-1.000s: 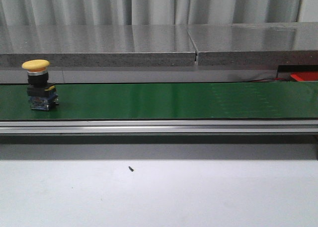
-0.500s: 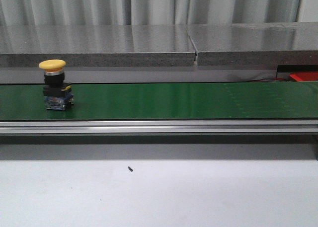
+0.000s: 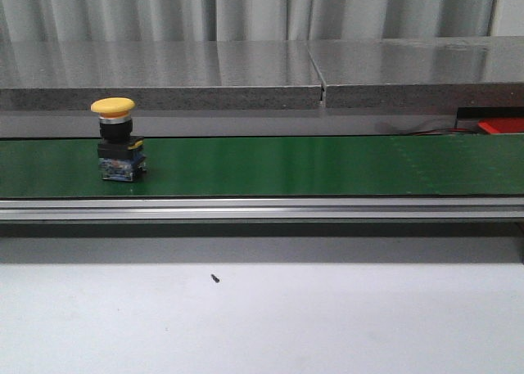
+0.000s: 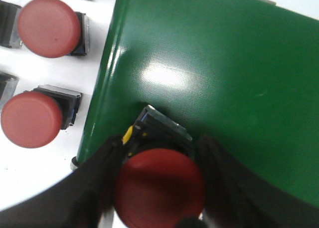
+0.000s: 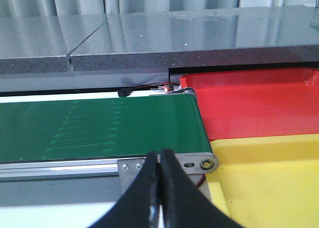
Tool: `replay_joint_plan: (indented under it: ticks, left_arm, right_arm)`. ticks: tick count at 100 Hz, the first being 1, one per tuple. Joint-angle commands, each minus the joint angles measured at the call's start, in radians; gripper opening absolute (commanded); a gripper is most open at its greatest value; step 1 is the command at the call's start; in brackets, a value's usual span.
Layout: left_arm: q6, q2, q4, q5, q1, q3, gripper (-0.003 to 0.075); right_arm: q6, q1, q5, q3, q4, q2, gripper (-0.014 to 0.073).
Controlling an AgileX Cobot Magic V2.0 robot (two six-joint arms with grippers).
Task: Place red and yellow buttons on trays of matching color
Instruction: 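Grasp a red button with the left gripper and carry it over the belt, then set the red button on the belt and open the left gripper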
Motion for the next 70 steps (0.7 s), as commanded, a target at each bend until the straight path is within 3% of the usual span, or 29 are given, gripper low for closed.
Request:
replay_joint_plan:
  ticks: [1,20,33,43,50,67,70]
  left_arm:
    - [-0.004,-0.037,-0.017,-0.019,-0.006,-0.034,0.0247]
    - [0.003,-0.037,-0.033,-0.013,-0.006,-0.062,0.0578]
    - [0.005,-0.063,-0.047,-0.035,-0.016,-0.083,0.0587]
    - [0.018,-0.109,-0.047,-0.062,-0.043,-0.083,0.0522]
    - [0.028,-0.143,-0.047,-0.079,-0.072,-0.083,0.0424]
    - [0.033,-0.221,-0.039,-0.117,-0.159,-0.072,0.0015]
    - [0.033,-0.234,-0.039,-0.123,-0.177,-0.067,-0.0016]
  right_arm:
    - [-0.001,0.003,-0.079,-0.013,-0.014,-0.020,-0.0067]
    - [-0.001,0.003,-0.079,-0.013,-0.014,-0.020,-0.0067]
    - [-0.001,0.003,-0.079,-0.013,-0.014,-0.020,-0.0067]
    - [-0.001,0.003,-0.079,-0.013,-0.014,-0.020,-0.0067]
    - [-0.001,0.003,-0.079,-0.013,-0.014,-0.020,-0.0067]
    - [-0.001,0.003,-0.079,-0.013,-0.014,-0.020,-0.0067]
    - [-0.001,0.003,-0.079,-0.013,-0.014,-0.020,-0.0067]
